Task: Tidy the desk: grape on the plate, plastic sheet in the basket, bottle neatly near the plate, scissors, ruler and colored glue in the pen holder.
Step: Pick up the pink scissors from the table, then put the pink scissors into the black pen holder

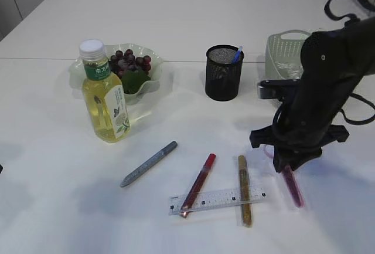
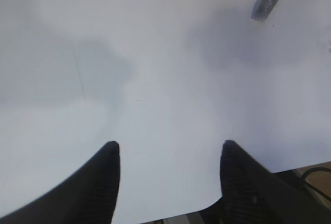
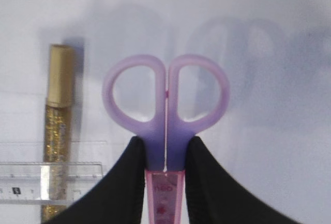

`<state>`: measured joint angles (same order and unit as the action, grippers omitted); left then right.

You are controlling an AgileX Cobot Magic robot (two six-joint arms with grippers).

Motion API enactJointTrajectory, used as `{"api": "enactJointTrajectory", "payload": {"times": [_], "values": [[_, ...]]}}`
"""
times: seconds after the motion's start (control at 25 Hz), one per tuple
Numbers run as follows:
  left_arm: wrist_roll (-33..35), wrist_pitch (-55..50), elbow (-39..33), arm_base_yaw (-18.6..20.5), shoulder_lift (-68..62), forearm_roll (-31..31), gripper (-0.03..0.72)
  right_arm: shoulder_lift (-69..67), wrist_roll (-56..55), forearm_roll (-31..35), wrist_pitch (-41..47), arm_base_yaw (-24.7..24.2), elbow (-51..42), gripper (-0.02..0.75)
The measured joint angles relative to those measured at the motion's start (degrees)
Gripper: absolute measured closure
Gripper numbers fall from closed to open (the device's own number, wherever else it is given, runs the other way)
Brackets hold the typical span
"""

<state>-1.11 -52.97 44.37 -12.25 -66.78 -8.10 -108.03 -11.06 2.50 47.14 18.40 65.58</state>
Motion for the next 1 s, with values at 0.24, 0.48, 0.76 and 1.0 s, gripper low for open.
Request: {"api": "enactJointTrajectory", "payload": {"times": [0.24,0.48,0.76,1.0], "values": [[0.0,0.0,0.0,0.0,0.0,0.0,0.245,1.94,1.76,0.65,1.47,0.0,4.78,0.558],[0.0,0.0,0.0,0.0,0.0,0.0,0.245,2.54,5.62,5.66,3.17,0.0,11.55,0.558],[0.0,0.0,0.0,0.0,0.0,0.0,0.245,2.71,12.87,13.31,2.3,0.0,23.49,0.558],[0.0,-0.24,0.0,0.0,0.0,0.0,0.245,1.46,21.69,24.86,-2.96,-3.57,29.84,0.558]]}}
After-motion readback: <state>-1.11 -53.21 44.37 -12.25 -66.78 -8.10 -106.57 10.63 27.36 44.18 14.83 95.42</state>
